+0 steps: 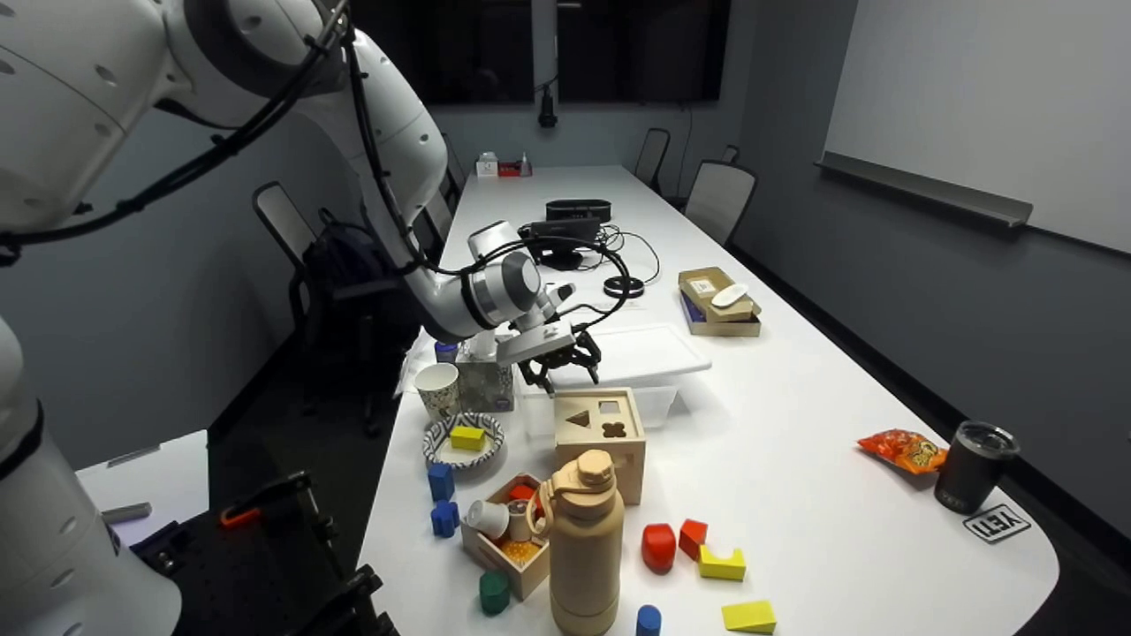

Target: Remove the lid from the bowl

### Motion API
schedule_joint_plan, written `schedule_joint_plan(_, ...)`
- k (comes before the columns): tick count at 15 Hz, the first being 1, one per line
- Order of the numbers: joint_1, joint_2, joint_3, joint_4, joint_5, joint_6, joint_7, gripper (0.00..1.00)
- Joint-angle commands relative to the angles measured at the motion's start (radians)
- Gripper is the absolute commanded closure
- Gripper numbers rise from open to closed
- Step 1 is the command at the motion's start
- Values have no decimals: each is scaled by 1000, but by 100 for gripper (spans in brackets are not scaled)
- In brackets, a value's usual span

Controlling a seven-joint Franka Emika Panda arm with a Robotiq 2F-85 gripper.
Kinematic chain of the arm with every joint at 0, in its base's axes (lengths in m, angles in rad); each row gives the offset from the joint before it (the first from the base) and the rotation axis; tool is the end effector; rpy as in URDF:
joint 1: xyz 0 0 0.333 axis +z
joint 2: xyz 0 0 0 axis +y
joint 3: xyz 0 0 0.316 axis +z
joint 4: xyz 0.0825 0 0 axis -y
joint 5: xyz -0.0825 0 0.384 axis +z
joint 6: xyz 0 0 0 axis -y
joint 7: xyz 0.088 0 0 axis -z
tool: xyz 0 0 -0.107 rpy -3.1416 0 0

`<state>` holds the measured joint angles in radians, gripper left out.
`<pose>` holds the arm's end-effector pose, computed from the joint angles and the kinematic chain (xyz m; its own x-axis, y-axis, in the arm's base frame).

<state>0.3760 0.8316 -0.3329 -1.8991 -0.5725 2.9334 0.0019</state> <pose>0.6204 0.0671 0.0909 0.7432 0.6683 0.0305 0.5951 -0.6812 0.4264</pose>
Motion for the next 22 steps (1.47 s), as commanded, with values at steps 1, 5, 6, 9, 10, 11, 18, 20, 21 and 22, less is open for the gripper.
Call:
schedule_joint_plan(1, 4, 53, -21, 76, 20, -20, 38, 0)
schedule_joint_plan(5, -3, 104, -30, 149, 67, -44, 35, 0)
schedule_joint_plan(6, -6, 117, -31, 168, 78, -50, 35, 0)
schedule_joint_plan(9, -19, 152, -33, 227, 110, -73, 36, 0)
schedule_joint_plan(10, -24, 161, -34, 245, 117, -83, 37, 0)
schedule_joint_plan(11, -29, 169, -33, 263, 123, -93, 38, 0)
schedule_joint_plan(18, -77, 154, 27, 318, 149, -229, -7, 0)
schedule_joint_plan(20, -117, 110, 98, 297, 160, -330, -66, 0)
schedule_joint_plan(21, -140, 89, 137, 288, 168, -385, -97, 0)
schedule_joint_plan(22, -163, 63, 177, 277, 182, -450, -134, 0)
